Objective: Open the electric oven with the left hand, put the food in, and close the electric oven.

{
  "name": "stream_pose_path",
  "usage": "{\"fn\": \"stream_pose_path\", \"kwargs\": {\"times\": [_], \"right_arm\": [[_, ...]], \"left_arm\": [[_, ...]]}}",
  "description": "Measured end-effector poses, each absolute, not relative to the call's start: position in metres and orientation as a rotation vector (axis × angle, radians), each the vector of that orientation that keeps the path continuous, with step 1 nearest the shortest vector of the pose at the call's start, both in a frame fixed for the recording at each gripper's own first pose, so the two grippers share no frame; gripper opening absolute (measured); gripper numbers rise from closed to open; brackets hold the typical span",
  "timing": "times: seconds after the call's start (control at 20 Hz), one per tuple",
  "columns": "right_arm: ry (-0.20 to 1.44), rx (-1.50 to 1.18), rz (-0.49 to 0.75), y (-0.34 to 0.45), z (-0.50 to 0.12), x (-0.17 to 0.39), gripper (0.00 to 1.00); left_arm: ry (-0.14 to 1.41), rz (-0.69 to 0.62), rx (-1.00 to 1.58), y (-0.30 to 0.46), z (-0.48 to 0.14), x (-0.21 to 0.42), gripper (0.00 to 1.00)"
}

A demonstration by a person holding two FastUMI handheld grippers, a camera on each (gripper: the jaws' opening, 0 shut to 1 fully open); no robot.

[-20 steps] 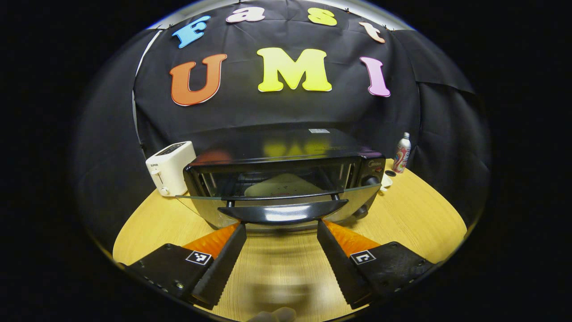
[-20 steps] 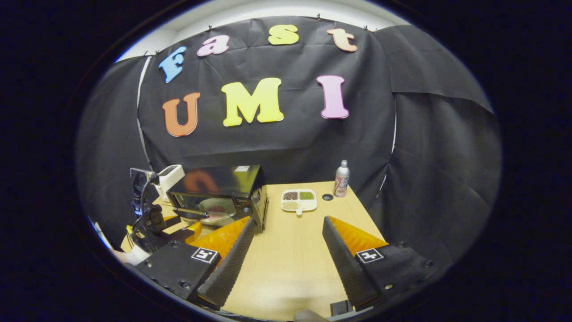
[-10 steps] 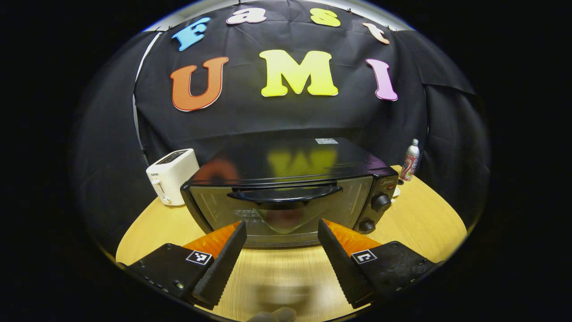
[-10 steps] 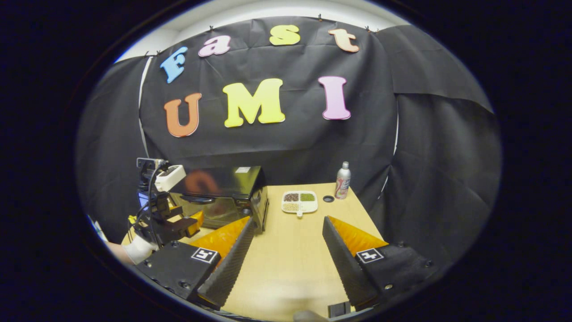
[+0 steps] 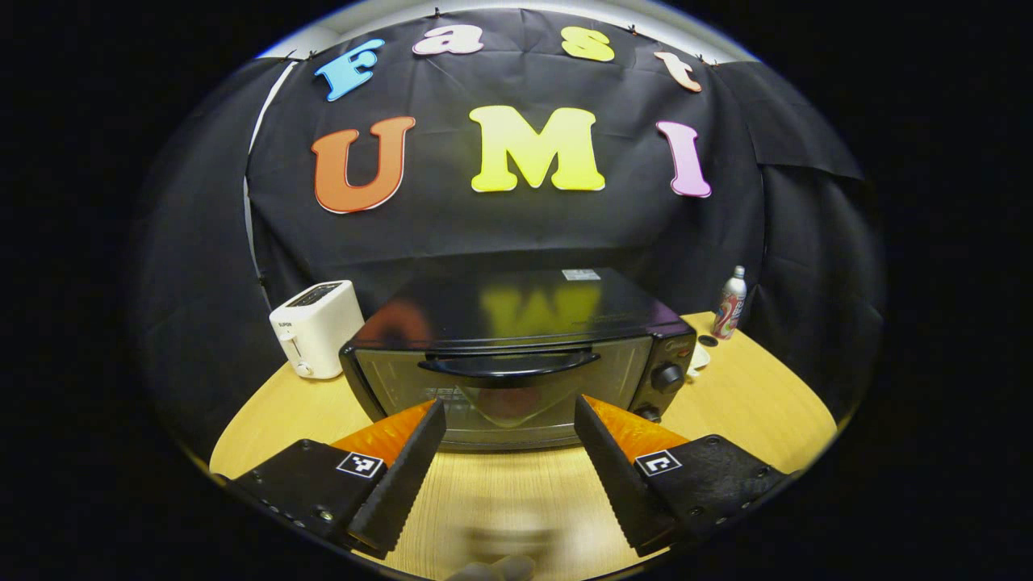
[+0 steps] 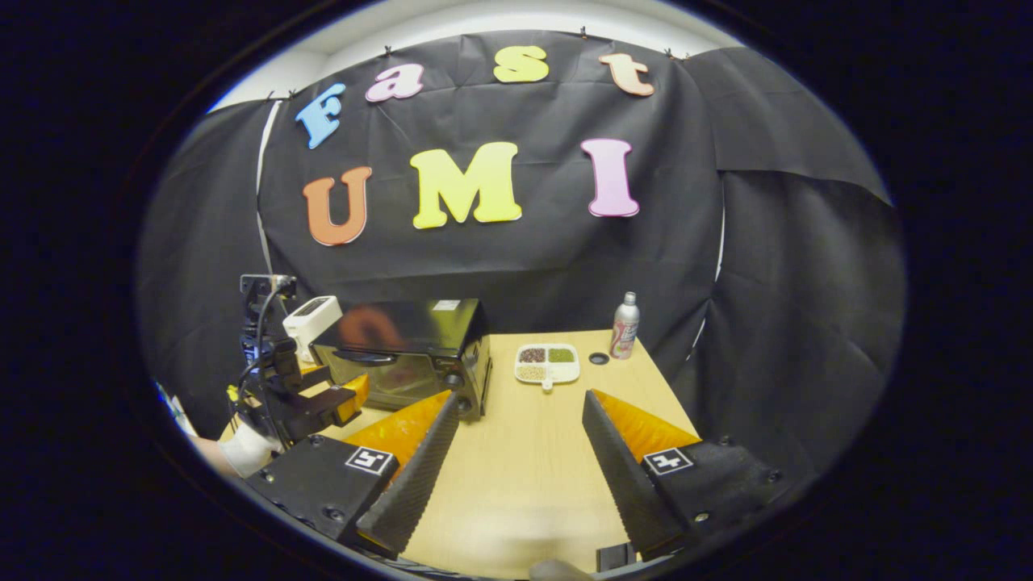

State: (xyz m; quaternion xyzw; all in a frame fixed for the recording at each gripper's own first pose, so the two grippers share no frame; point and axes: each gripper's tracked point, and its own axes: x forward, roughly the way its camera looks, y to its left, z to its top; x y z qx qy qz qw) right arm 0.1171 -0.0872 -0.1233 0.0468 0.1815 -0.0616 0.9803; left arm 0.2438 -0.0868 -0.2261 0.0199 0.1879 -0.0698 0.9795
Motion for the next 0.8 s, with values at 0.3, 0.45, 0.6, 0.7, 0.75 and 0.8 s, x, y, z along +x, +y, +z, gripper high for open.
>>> {"fn": "stream_pose_path", "kwargs": {"times": [0.3,0.45,0.6,0.7,0.75,0.8], "right_arm": [[0.235,0.076,-0.117,-0.07,-0.065,0.111,0.96],[0.145,0.054,-0.136,-0.063,-0.027,0.095,0.96],[0.068,0.05,-0.16,-0.054,0.003,0.072,0.96],[0.028,0.06,-0.16,-0.05,0.014,0.058,0.96],[0.012,0.064,-0.16,-0.049,0.019,0.05,0.96],[0.0,0.062,-0.16,-0.05,0.02,0.044,0.96]], "left_arm": [[0.151,-0.175,0.025,-0.071,-0.075,0.2,0.97],[0.051,-0.17,0.022,-0.052,-0.011,0.164,0.96],[0.004,-0.174,0.005,-0.043,0.025,0.125,0.96],[0.004,-0.143,0.007,-0.029,0.033,0.104,0.96],[-0.003,-0.131,0.004,-0.024,0.036,0.093,0.96],[-0.018,-0.122,0.001,-0.023,0.043,0.084,0.97]]}}
